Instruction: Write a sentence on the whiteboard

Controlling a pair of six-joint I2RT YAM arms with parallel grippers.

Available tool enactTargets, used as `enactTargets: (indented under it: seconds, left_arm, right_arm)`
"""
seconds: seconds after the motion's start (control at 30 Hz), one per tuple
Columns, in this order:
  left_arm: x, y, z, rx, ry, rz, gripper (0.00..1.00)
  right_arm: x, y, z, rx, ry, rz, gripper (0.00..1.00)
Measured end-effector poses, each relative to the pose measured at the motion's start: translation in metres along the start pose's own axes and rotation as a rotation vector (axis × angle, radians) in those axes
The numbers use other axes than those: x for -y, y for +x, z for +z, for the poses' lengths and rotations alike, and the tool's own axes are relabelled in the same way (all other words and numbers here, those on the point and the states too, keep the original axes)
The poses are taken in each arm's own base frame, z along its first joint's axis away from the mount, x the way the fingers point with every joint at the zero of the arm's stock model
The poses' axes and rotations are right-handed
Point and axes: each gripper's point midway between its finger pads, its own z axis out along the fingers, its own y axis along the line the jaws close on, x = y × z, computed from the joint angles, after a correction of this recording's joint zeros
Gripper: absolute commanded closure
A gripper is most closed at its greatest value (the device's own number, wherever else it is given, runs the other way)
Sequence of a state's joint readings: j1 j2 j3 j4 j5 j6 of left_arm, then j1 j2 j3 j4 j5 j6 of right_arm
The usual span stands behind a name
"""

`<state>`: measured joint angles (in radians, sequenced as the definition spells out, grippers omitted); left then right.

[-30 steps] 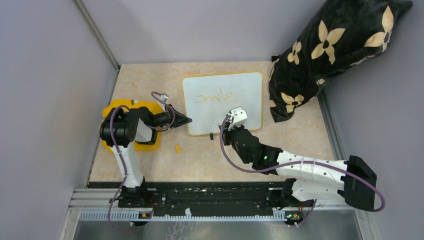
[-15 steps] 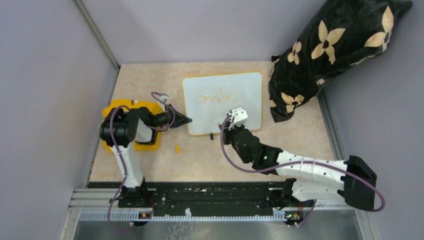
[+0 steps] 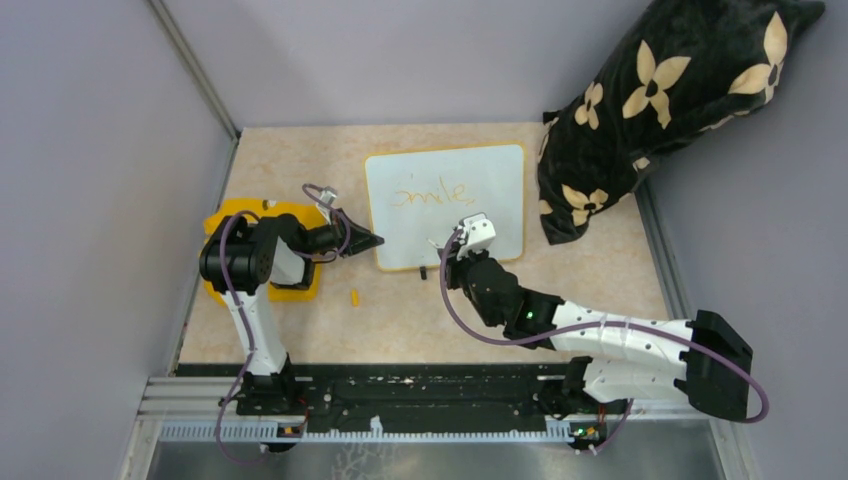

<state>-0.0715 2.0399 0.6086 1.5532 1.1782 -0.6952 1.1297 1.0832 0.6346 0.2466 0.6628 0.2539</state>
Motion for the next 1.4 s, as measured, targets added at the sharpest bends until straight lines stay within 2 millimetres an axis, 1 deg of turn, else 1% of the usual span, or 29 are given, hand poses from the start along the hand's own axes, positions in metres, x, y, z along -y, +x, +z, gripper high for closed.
enactTargets:
  seconds: [0.53, 0.6, 0.73, 0.87, 1.03, 1.2, 1.4]
  left_arm:
    - [0.000, 0.000, 0.000, 0.000, 0.000, -0.003, 1.00]
    - [0.000, 0.000, 0.000, 0.000, 0.000, -0.003, 1.00]
    - [0.000, 0.000, 0.000, 0.000, 0.000, -0.003, 1.00]
    - [0.001, 0.001, 0.001, -0.001, 0.002, -0.003, 1.00]
    - [0.001, 0.001, 0.001, -0.002, 0.004, -0.003, 1.00]
    - [0.001, 0.001, 0.001, -0.002, 0.004, -0.003, 1.00]
    - [0.001, 0.001, 0.001, -0.002, 0.004, -0.003, 1.00]
  right_arm:
    - [0.000, -0.001, 0.001, 0.007, 0.004, 0.015, 1.00]
    - [-0.002, 0.000, 0.003, 0.006, 0.004, 0.014, 1.00]
    - [-0.004, 0.009, 0.008, -0.013, 0.005, -0.002, 1.00]
    - [-0.010, 0.017, 0.015, -0.031, 0.000, -0.016, 1.00]
    - [-0.019, 0.014, 0.023, -0.026, -0.017, -0.016, 1.00]
    - [-0.025, 0.010, 0.024, -0.015, -0.037, -0.024, 1.00]
    - [-0.043, 0.013, 0.030, -0.021, -0.067, -0.061, 1.00]
